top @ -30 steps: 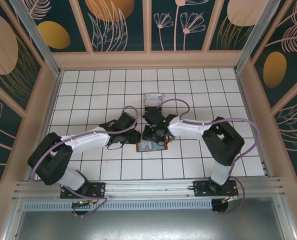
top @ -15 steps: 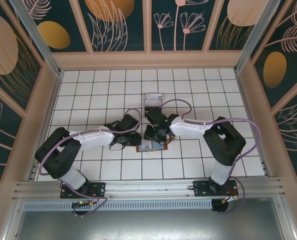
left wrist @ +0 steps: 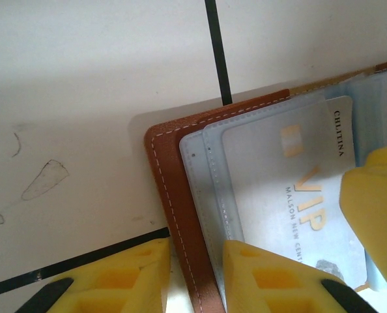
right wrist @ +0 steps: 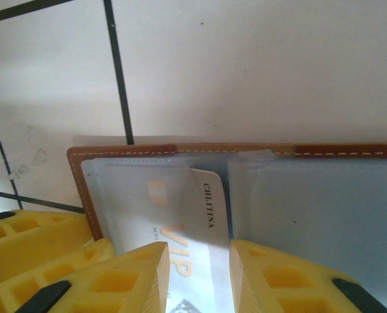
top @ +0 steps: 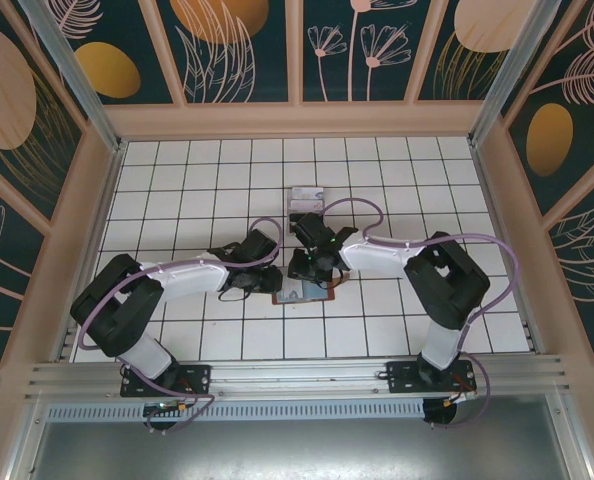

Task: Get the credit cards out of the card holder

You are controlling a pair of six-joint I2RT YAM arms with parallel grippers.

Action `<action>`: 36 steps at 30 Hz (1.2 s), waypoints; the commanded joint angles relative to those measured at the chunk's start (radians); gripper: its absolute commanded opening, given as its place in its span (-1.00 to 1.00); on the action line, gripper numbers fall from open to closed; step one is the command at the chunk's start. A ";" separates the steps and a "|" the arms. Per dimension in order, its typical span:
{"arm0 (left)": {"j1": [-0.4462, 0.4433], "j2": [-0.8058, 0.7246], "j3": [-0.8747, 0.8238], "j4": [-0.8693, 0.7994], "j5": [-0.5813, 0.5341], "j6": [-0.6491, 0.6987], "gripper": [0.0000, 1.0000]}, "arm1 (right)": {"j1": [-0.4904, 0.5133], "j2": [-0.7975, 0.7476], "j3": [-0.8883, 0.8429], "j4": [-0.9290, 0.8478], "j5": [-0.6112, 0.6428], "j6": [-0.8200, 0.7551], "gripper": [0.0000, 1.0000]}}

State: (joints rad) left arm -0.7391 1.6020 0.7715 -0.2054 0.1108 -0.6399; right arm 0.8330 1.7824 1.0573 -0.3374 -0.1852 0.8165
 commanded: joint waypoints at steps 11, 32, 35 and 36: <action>-0.004 0.027 -0.005 -0.040 -0.038 0.017 -0.44 | -0.005 0.031 -0.054 0.049 -0.034 -0.020 -0.38; -0.004 0.023 0.015 -0.060 -0.047 0.015 -0.43 | -0.001 0.051 -0.045 0.011 -0.029 -0.052 -0.35; -0.003 0.027 0.017 -0.060 -0.045 0.017 -0.44 | -0.006 0.053 -0.062 0.050 -0.064 -0.050 -0.35; -0.005 0.029 0.019 -0.060 -0.044 0.017 -0.43 | -0.007 0.050 -0.067 0.061 -0.069 -0.050 -0.34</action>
State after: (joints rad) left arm -0.7425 1.6085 0.7788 -0.2108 0.0944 -0.6392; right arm 0.8318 1.8053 1.0359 -0.2783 -0.2214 0.7673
